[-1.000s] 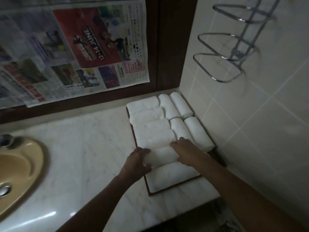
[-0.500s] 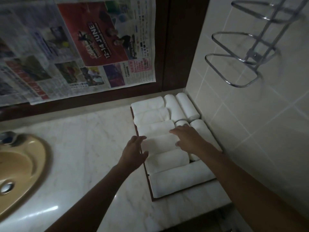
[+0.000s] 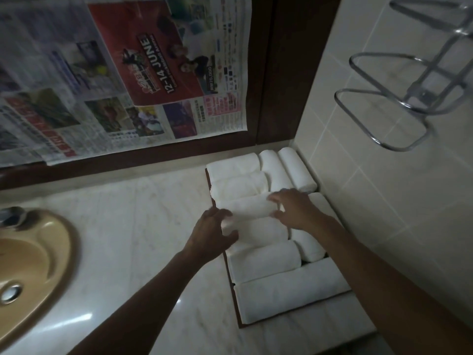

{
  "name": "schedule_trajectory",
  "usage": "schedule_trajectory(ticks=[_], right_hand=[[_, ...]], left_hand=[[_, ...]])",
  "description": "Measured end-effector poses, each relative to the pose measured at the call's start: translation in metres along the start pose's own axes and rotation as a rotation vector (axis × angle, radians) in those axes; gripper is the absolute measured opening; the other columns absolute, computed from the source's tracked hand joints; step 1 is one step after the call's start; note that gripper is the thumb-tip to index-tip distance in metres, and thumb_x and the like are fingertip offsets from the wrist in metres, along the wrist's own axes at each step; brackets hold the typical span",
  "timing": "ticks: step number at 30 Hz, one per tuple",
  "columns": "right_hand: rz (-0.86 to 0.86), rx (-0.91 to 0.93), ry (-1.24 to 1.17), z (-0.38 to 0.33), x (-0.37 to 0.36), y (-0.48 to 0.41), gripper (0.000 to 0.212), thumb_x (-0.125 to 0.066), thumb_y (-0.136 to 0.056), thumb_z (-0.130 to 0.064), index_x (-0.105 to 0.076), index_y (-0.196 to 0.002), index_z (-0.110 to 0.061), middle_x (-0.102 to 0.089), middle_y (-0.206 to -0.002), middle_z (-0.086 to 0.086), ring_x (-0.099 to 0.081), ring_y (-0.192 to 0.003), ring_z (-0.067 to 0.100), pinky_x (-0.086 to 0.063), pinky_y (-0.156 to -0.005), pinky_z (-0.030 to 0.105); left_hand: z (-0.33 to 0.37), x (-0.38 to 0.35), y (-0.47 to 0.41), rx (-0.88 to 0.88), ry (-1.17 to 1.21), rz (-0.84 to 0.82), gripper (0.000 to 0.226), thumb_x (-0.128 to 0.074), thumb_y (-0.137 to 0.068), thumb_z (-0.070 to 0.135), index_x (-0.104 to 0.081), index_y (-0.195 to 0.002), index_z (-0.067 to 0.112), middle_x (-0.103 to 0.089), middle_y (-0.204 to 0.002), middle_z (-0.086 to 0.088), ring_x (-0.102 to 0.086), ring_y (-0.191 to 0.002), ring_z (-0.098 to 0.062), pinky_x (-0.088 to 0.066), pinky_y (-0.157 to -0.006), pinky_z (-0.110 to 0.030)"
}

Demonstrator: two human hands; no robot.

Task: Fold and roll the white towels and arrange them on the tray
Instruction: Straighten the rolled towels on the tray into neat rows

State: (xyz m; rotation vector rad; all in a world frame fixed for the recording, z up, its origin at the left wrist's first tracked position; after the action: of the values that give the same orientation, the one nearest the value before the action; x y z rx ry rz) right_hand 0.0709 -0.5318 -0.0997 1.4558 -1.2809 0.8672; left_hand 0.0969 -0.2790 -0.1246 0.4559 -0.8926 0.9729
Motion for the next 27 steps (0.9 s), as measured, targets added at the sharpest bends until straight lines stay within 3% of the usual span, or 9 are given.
schedule_trajectory(ticks=[2, 4, 8, 12, 15, 17, 19, 22, 27], right_hand=[[-0.008, 0.001, 0.035, -0.007, 0.000, -0.015, 0.060, -0.069, -0.093, -0.037, -0.047, -0.149, -0.030, -0.050, -0.147, 0.000, -0.044, -0.132, 0.024, -0.036, -0.109, 0.046], [-0.054, -0.003, 0.115, -0.011, -0.007, -0.026, 0.063, -0.069, -0.093, -0.037, -0.045, -0.151, -0.030, -0.048, -0.148, -0.001, -0.041, -0.134, 0.025, -0.034, -0.109, 0.047], [-0.114, -0.013, 0.211, -0.008, -0.013, -0.031, 0.060, -0.068, -0.093, -0.046, -0.048, -0.148, -0.033, -0.052, -0.143, -0.003, -0.042, -0.131, 0.023, -0.032, -0.108, 0.047], [-0.097, -0.006, 0.152, -0.005, 0.003, -0.049, 0.045, -0.062, -0.096, -0.049, -0.061, -0.136, -0.030, -0.062, -0.133, -0.004, -0.049, -0.126, 0.023, -0.032, -0.097, 0.042], [0.038, -0.019, 0.118, -0.010, 0.022, -0.078, 0.054, -0.064, -0.098, -0.033, -0.046, -0.149, -0.029, -0.049, -0.148, 0.001, -0.044, -0.132, 0.028, -0.036, -0.102, 0.045], [0.007, 0.015, 0.186, -0.018, 0.020, -0.093, 0.063, -0.065, -0.097, -0.030, -0.038, -0.155, -0.030, -0.040, -0.157, -0.002, -0.039, -0.137, 0.029, -0.035, -0.107, 0.049], [-0.037, 0.028, 0.242, -0.018, 0.011, -0.099, 0.061, -0.064, -0.098, -0.032, -0.040, -0.153, -0.032, -0.044, -0.155, -0.005, -0.040, -0.135, 0.027, -0.034, -0.106, 0.048], [-0.026, 0.007, 0.235, -0.010, 0.003, -0.097, 0.058, -0.065, -0.097, -0.036, -0.044, -0.151, -0.034, -0.051, -0.147, -0.005, -0.042, -0.131, 0.025, -0.035, -0.104, 0.047], [-0.098, -0.032, 0.118, -0.007, 0.011, -0.113, 0.051, -0.066, -0.095, -0.044, -0.054, -0.144, -0.034, -0.055, -0.142, -0.003, -0.043, -0.133, 0.025, -0.030, -0.106, 0.048]], left_hand=[[-0.003, 0.007, -0.015, 0.007, -0.034, 0.056, 0.051, -0.078, -0.084, 0.030, -0.063, -0.131, 0.015, -0.062, -0.123, -0.006, -0.058, -0.113, -0.025, -0.051, -0.094, -0.036], [-0.007, 0.004, -0.029, 0.024, -0.113, -0.009, 0.058, -0.075, -0.087, 0.030, -0.056, -0.139, 0.014, -0.059, -0.132, -0.008, -0.056, -0.118, -0.029, -0.050, -0.097, -0.042], [-0.016, -0.006, -0.042, 0.023, -0.198, -0.128, 0.058, -0.074, -0.089, 0.034, -0.055, -0.141, 0.018, -0.058, -0.136, -0.004, -0.054, -0.119, -0.029, -0.046, -0.099, -0.042], [-0.023, 0.001, -0.051, 0.063, -0.078, -0.034, 0.053, -0.075, -0.086, 0.037, -0.061, -0.132, 0.016, -0.060, -0.127, -0.005, -0.058, -0.113, -0.027, -0.050, -0.096, -0.043], [-0.024, 0.015, -0.073, 0.089, -0.041, 0.099, 0.051, -0.074, -0.088, 0.030, -0.056, -0.132, 0.012, -0.056, -0.126, -0.009, -0.059, -0.107, -0.030, -0.053, -0.091, -0.046], [-0.023, 0.015, -0.091, 0.037, -0.152, 0.026, 0.059, -0.073, -0.088, 0.031, -0.050, -0.140, 0.014, -0.054, -0.135, -0.009, -0.055, -0.116, -0.031, -0.050, -0.095, -0.047], [-0.024, 0.012, -0.103, 0.013, -0.243, -0.059, 0.060, -0.071, -0.091, 0.033, -0.049, -0.145, 0.019, -0.054, -0.141, -0.005, -0.052, -0.122, -0.030, -0.046, -0.099, -0.046], [-0.027, 0.012, -0.109, -0.008, -0.284, -0.059, 0.054, -0.071, -0.092, 0.032, -0.053, -0.143, 0.021, -0.056, -0.140, -0.001, -0.052, -0.124, -0.028, -0.045, -0.099, -0.044], [-0.035, 0.009, -0.106, 0.014, -0.183, -0.049, 0.055, -0.071, -0.089, 0.035, -0.056, -0.140, 0.020, -0.058, -0.137, -0.001, -0.054, -0.122, -0.027, -0.046, -0.099, -0.043]])
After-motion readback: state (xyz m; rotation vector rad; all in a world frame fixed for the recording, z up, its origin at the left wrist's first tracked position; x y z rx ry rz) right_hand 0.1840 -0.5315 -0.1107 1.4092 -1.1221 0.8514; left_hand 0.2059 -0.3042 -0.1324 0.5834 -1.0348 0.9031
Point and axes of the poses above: each hand's wrist, its own y-axis away from the middle knuckle, its own x-axis out of the back of the hand, z = x × y, the point moved 4 cm from there along -y, towards the middle knuckle
